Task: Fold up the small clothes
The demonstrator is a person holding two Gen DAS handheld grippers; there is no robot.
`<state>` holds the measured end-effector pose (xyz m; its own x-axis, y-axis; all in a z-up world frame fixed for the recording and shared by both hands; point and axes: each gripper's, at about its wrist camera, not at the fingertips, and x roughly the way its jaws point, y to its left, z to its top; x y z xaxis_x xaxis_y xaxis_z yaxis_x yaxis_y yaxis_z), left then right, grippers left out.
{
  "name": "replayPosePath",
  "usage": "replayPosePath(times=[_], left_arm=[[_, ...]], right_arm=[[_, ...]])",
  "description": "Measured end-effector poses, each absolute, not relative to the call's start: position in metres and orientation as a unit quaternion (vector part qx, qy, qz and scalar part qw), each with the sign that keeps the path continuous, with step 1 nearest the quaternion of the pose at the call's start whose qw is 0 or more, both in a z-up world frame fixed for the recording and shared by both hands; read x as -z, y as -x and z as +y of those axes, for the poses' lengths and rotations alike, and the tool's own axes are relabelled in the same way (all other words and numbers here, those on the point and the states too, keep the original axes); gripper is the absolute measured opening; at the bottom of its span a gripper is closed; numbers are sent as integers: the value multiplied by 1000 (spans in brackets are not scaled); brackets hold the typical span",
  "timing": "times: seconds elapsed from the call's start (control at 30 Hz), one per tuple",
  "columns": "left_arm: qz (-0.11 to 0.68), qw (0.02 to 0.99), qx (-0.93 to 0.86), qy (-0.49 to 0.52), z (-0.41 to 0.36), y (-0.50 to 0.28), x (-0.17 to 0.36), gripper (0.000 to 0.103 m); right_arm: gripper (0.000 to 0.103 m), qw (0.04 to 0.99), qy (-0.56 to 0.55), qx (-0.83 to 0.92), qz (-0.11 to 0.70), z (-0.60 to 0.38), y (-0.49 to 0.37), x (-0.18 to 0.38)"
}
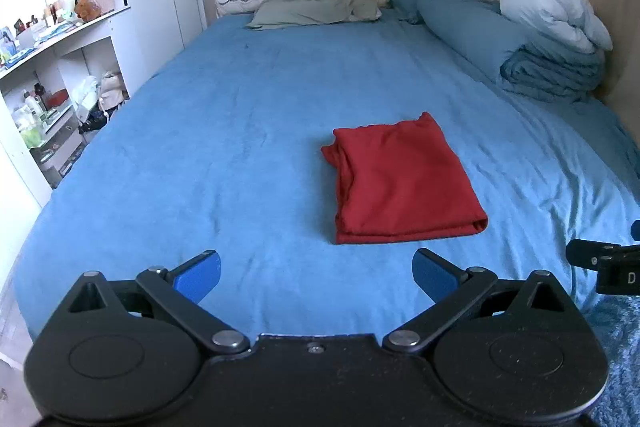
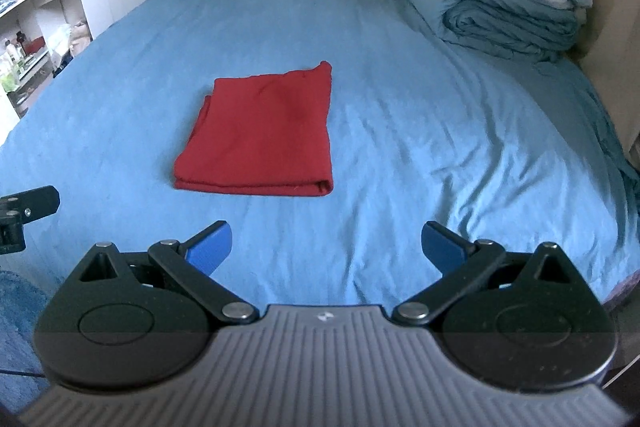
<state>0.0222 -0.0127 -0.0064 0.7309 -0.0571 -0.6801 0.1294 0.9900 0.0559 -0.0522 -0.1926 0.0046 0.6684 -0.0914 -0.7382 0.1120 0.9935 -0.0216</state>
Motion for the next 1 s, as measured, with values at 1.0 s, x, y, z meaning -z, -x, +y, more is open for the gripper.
replayPosePath(times=[1.0], left_arm=[[354,932,51,-65,-17,-22,4,103]], right_arm=[[103,911,-24,57,408,-191,50,-1]])
